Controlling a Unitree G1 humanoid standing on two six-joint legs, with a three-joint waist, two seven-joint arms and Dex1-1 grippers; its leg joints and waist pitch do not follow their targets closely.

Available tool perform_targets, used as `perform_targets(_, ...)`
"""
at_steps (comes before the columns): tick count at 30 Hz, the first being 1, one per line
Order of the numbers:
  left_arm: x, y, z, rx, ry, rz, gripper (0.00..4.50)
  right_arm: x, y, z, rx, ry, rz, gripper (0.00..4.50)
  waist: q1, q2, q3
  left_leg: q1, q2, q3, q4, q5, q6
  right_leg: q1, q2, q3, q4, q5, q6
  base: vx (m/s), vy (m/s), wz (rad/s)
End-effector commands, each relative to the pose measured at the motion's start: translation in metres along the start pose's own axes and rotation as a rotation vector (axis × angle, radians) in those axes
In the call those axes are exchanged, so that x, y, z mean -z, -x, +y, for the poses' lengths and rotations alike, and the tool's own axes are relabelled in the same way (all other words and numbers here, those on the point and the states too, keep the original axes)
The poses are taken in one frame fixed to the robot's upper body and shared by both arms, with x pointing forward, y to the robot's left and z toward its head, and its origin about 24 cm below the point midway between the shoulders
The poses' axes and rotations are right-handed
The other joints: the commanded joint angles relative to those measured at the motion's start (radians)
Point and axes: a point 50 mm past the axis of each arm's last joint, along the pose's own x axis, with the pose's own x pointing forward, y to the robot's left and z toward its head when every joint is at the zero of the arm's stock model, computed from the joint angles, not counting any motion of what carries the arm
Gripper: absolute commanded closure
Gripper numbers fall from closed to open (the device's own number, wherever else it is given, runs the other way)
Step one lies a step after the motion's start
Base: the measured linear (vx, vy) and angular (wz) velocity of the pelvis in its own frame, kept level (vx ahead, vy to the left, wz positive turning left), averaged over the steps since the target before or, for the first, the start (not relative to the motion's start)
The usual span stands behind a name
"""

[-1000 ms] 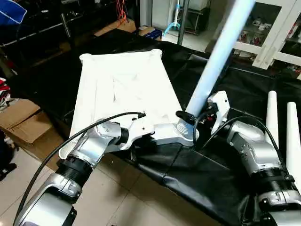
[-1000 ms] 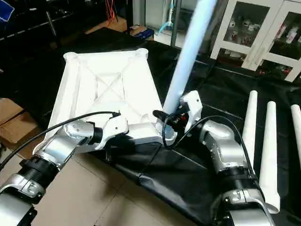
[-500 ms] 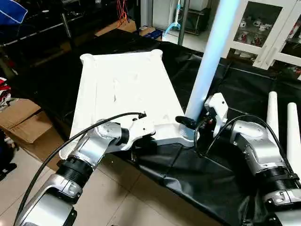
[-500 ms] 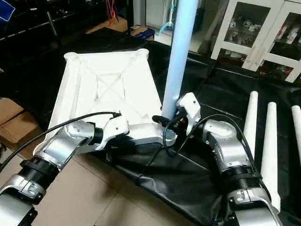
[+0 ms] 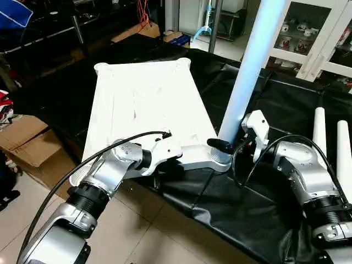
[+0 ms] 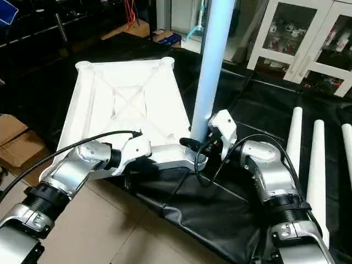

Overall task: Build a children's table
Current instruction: Insert table leg to table base

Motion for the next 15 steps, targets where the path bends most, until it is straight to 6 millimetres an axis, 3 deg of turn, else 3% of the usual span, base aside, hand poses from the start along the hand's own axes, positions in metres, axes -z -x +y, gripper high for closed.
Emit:
perform_targets(1,0.0206,-0.0052,-0.0103,0.029,0.082,0.039,4.5,0.0349,0.0101,0.0029,-0.008,-0.051,0.191,2.64,0.002,-0.015,-0.037,0.024,0.057,-0.029,-0.086,-0.154,0.081,0.025,-0.047,0.022,-0.072,0.009,-0.306,0.0,0.0,0.0)
perform_targets(8,0.022,-0.003,-0.0096,0.027,0.084,0.043,4.5,0.037,0.0186,0.0006,-0.039,-0.053,0.228,2.64,0.004,-0.015,-0.037,0.025,0.059,-0.03,-0.089,-0.156,0.079,0.025,-0.049,0.022,-0.073,0.013,-0.303,0.0,0.0,0.0)
perform_targets(12,0.0222,-0.0027,-0.0087,0.02,0.086,0.041,4.5,0.0383,0.0176,0.0018,-0.041,-0.066,0.215,2.64,0.006,-0.017,-0.04,0.025,0.058,-0.028,-0.085,-0.106,0.107,0.029,-0.05,0.022,-0.069,0.086,-0.315,0.0,0.0,0.0)
perform_targets(15,0.0219,-0.0033,-0.0085,0.017,0.087,0.039,4.5,0.0381,0.0121,0.0036,-0.023,-0.09,0.174,2.64,0.005,-0.016,-0.039,0.024,0.059,-0.028,-0.086,-0.108,0.112,0.028,-0.052,0.021,-0.07,0.076,-0.318,0.0,0.0,0.0)
